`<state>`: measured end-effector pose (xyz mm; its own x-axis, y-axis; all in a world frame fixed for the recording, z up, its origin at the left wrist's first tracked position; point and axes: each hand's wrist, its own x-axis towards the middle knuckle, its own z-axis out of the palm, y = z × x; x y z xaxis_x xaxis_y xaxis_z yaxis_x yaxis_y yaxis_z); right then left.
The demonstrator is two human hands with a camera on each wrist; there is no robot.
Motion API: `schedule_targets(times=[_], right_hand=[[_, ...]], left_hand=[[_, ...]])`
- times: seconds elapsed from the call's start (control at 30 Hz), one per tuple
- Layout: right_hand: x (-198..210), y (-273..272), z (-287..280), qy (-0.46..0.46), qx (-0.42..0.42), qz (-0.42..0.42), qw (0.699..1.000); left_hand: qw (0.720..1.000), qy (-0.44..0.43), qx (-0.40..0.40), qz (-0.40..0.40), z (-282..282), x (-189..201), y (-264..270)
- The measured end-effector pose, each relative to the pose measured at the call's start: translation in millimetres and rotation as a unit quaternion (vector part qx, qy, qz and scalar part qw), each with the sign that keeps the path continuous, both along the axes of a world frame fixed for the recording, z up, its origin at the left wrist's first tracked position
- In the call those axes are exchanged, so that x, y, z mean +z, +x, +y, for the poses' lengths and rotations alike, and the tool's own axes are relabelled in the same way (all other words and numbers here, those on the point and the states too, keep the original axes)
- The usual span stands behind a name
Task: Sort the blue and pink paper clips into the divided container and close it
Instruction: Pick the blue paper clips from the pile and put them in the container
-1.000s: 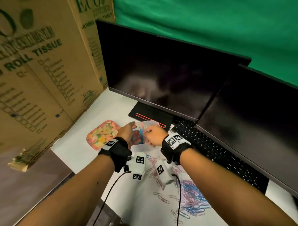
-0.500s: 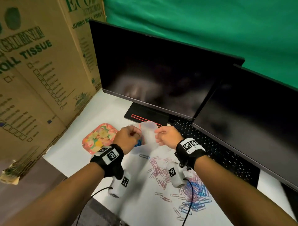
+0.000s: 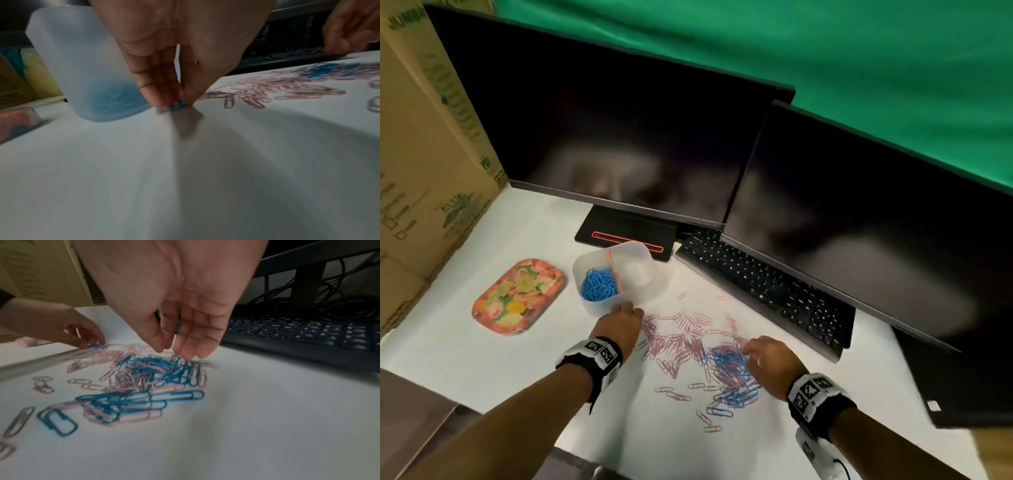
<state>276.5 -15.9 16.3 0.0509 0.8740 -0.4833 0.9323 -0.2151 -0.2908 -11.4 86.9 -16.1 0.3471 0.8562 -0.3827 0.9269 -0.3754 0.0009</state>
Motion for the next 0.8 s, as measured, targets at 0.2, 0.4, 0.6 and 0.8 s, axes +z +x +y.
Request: schedule_targets(times=[0.2, 0.4, 0.6, 0.8], right_hand=[[-14.6, -4.2, 3.5, 0.04, -0.001, 0.025, 0.999], [-26.8, -12.8, 11.3, 0.043, 0.013, 0.022, 0.999], [-29.6, -13.7, 13.8, 0.049, 0.012, 0.02, 0.999], [-24.3, -10.0, 16.2, 0.058, -0.041, 0.08, 0.994]], left_hand=[[0.995, -0.03, 0.085, -0.048, 5.2, -1.4, 8.3], [0.984, -0.032, 0.152, -0.091, 0.2, -1.9, 13.3], [0.948, -0.027, 0.186, -0.257, -9.7, 5.3, 35.9], [0.92, -0.114, 0.18, -0.328, -25.3, 11.4, 73.8]])
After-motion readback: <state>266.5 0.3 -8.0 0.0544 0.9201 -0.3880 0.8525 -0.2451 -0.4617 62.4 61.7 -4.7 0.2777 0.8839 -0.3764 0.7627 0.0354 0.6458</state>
